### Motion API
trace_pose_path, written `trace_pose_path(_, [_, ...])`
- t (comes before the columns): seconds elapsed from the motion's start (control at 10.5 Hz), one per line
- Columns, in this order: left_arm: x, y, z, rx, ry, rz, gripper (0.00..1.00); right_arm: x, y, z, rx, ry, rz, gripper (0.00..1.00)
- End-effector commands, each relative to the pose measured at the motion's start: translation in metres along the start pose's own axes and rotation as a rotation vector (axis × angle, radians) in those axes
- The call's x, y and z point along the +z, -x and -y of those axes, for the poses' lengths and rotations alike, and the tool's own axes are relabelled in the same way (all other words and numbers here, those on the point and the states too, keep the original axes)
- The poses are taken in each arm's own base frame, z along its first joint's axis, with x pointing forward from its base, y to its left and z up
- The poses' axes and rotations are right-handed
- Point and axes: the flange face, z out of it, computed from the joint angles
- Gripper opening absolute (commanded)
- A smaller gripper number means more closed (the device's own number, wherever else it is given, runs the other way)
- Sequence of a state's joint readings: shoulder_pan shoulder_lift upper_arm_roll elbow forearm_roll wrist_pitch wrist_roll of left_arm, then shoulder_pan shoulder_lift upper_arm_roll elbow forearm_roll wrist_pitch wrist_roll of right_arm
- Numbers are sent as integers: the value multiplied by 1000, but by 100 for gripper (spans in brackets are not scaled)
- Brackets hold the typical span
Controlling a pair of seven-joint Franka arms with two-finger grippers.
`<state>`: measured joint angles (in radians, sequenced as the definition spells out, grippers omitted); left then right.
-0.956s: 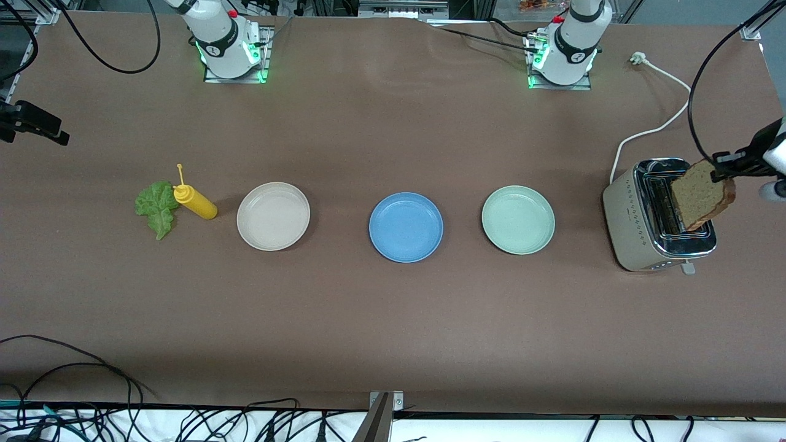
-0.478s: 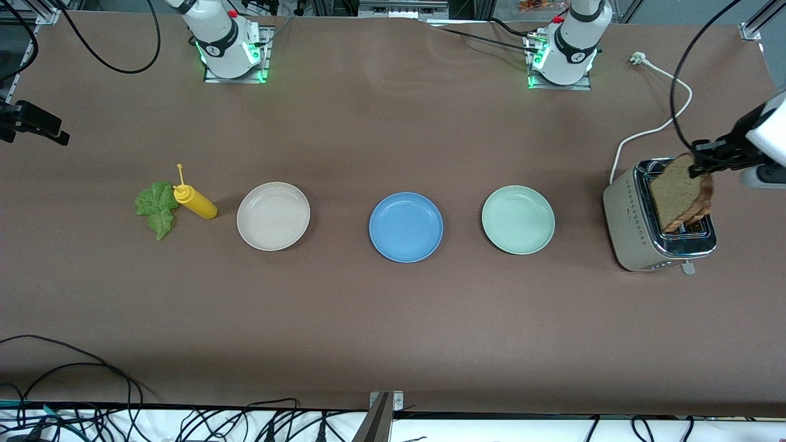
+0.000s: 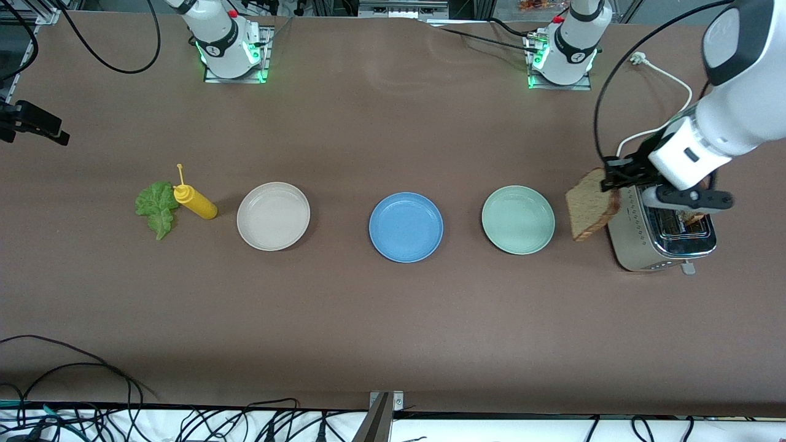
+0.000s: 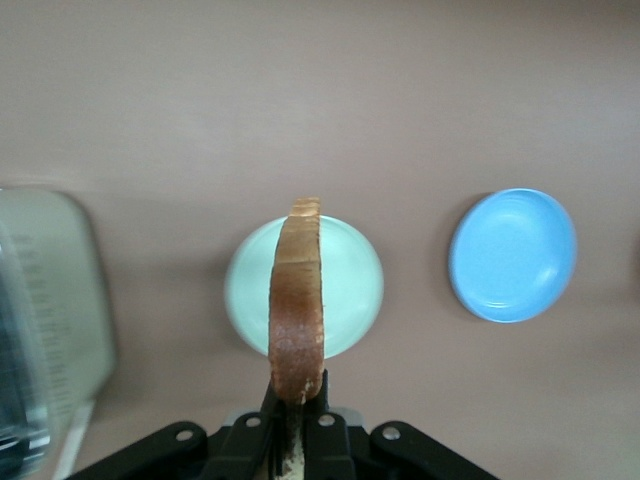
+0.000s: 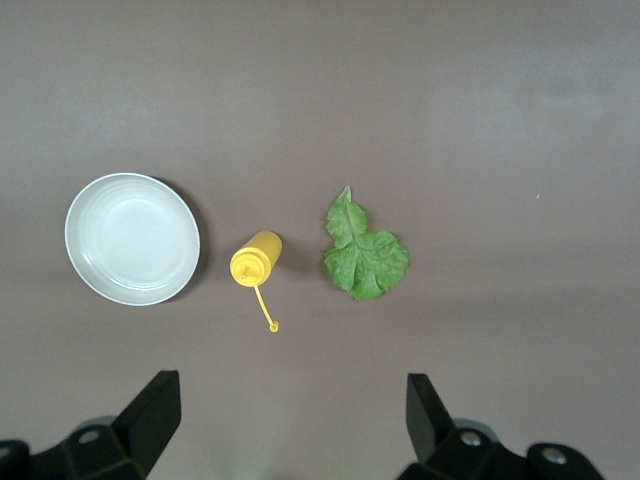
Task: Make sandwich in blue plate with both arms
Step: 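Carry the bread slice with the left gripper over the blue plate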
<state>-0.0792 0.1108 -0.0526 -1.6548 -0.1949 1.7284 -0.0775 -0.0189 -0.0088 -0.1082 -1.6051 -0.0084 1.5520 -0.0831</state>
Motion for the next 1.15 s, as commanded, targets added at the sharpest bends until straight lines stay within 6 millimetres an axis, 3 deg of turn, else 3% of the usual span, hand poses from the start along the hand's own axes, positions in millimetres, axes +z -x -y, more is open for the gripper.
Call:
trace_pose_path(0.0, [38,-14,-47,6,159,20,0,-6,0,0,2,4,2,100])
trace_pose_path(0.29, [80,-21,-107,-10,346,58,0,-6,0,0,2,4,1,100])
trace_pose_path(0.57, [130,-17,-164,31,386,88,0,-6,0,0,2,4,1,100])
trace_pose_path(0.86, [192,-18,-196,-11,453,140,0,-6,0,0,4,4,-1,100])
trace_pose_path(1.05, [235,-18,-207,-55,496,215,0,-6,0,0,2,4,-1,100])
